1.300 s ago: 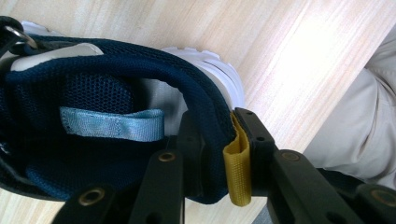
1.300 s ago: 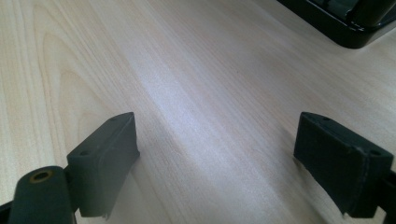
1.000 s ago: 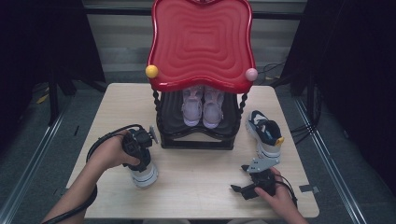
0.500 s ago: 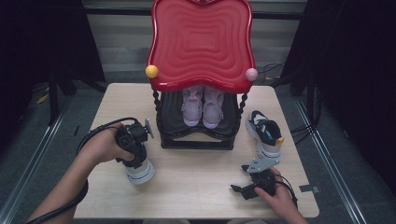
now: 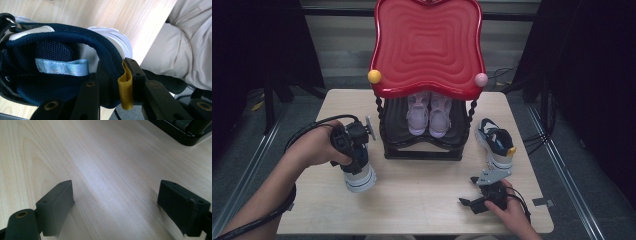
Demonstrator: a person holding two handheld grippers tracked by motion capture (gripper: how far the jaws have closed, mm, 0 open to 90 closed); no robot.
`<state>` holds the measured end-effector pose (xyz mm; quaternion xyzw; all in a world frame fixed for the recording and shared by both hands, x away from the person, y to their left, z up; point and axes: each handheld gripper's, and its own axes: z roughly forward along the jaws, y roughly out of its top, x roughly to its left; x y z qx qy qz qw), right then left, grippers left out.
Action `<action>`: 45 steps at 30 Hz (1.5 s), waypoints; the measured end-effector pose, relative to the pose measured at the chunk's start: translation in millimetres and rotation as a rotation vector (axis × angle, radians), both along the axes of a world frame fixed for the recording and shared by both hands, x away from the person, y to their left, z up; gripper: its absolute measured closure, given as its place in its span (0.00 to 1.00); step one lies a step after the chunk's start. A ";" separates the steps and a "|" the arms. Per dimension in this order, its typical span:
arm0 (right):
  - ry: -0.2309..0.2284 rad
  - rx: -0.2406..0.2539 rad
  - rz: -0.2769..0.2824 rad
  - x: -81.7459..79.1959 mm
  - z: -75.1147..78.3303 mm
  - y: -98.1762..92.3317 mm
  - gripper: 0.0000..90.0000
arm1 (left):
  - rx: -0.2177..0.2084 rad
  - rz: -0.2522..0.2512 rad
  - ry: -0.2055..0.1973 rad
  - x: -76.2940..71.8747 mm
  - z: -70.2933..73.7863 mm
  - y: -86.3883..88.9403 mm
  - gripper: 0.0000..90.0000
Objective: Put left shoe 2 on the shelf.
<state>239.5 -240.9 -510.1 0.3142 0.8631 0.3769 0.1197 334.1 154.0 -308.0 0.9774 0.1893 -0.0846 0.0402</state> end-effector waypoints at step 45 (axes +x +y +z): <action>0.002 -0.004 0.001 -0.1 0.1 -0.2 0.14 | -0.017 0.015 -0.033 10.5 123.5 0.4 0.83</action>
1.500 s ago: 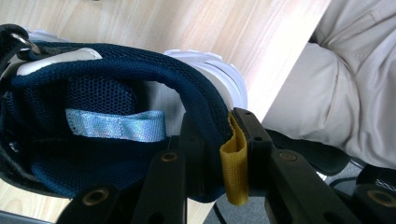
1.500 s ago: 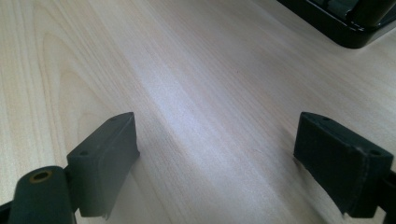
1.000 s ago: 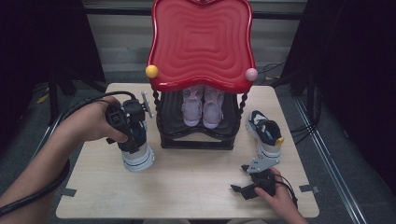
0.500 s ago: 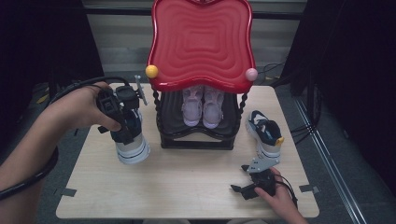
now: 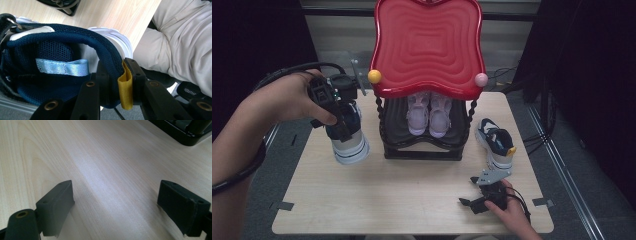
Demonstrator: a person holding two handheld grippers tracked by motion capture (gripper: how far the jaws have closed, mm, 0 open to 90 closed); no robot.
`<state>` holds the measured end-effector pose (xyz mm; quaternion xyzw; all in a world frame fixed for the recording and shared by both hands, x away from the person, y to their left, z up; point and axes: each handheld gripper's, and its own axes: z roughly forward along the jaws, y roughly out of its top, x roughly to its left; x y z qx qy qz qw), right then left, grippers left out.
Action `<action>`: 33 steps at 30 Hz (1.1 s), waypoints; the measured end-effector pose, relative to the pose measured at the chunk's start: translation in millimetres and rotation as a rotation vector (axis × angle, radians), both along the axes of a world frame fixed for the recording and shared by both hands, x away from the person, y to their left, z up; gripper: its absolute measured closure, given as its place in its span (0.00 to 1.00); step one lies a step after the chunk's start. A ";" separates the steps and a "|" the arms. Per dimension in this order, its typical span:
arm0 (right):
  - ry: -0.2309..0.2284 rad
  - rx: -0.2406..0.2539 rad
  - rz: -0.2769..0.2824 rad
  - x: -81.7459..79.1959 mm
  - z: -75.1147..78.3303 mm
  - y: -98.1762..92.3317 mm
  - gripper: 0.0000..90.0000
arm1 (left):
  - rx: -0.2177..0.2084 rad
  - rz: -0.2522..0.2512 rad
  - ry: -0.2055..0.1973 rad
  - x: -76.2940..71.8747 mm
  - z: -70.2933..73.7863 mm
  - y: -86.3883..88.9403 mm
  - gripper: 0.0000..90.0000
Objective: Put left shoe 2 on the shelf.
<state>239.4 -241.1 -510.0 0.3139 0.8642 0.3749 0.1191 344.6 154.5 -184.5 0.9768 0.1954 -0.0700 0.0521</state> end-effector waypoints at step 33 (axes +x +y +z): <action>-0.001 0.002 0.000 0.0 -0.2 0.1 0.14 | 0.003 0.034 -0.120 11.2 89.7 -5.9 0.83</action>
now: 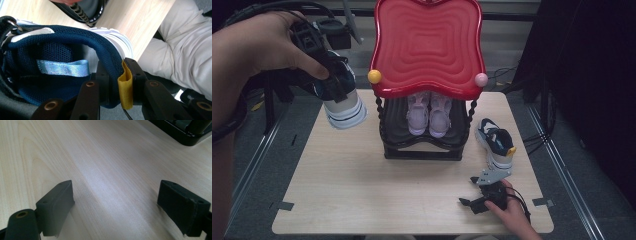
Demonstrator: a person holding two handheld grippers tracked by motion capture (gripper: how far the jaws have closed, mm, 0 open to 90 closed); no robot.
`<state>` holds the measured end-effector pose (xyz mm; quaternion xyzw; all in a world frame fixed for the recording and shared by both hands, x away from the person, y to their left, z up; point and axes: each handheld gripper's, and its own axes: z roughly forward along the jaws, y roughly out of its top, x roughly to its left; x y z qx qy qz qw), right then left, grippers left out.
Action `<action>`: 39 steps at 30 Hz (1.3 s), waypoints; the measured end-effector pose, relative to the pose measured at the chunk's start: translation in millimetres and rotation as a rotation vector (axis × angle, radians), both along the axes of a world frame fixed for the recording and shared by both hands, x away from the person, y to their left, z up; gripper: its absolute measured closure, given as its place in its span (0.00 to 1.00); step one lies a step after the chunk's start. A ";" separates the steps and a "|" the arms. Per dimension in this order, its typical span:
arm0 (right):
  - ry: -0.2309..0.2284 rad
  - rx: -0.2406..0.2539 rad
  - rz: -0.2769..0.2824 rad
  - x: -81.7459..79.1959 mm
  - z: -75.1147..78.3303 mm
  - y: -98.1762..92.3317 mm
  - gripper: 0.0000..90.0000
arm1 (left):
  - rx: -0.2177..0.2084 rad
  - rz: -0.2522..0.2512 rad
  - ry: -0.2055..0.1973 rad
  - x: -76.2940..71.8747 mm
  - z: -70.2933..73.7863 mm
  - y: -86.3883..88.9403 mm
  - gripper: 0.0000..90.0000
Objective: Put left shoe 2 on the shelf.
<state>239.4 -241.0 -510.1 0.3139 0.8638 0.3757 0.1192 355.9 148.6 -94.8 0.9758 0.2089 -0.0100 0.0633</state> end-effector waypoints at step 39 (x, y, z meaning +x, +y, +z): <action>0.000 0.001 0.000 0.0 0.0 0.0 0.14 | 0.017 -0.175 -0.368 10.8 29.4 -80.3 0.83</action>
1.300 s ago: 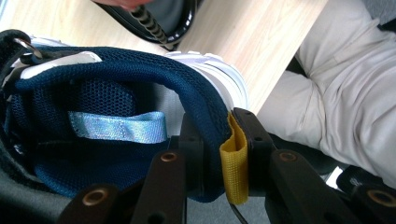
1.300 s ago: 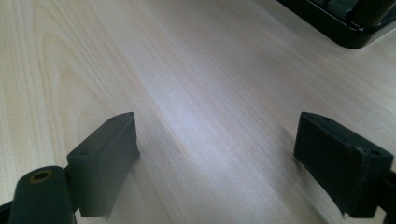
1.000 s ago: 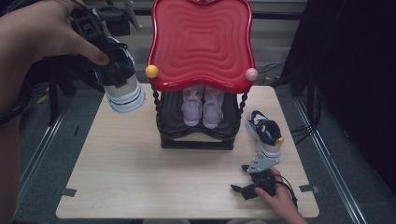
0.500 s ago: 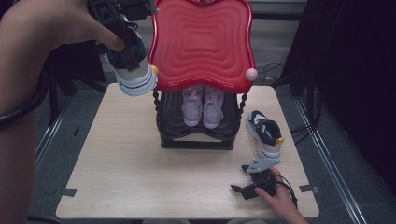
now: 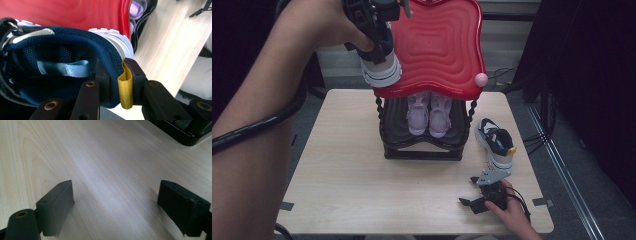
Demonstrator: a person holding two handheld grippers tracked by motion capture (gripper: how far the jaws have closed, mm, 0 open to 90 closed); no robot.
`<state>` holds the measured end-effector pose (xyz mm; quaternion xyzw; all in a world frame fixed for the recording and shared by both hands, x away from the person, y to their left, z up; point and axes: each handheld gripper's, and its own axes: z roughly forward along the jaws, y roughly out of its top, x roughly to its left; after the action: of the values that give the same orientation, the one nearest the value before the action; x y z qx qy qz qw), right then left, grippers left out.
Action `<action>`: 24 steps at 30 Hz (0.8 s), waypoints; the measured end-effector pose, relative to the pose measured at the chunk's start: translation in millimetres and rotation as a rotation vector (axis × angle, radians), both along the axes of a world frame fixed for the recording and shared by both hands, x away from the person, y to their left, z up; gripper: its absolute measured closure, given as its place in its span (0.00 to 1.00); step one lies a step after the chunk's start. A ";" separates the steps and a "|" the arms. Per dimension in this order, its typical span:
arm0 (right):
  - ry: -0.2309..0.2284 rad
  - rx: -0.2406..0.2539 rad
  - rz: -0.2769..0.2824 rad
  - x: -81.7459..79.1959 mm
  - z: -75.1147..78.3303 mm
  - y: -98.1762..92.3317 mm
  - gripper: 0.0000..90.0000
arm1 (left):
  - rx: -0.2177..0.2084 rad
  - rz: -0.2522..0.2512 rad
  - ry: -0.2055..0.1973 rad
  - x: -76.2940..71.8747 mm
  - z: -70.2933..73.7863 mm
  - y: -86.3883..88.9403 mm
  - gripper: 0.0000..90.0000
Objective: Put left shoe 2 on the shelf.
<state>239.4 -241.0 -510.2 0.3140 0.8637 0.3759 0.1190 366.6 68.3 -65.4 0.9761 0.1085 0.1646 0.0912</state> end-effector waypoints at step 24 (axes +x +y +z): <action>0.000 0.000 0.000 0.0 0.0 0.0 0.14 | 0.096 -0.149 -0.089 9.8 -17.4 -52.7 0.83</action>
<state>239.4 -241.0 -510.2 0.3139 0.8637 0.3760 0.1190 376.5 15.6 -82.7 0.9765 0.0232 0.2055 0.0610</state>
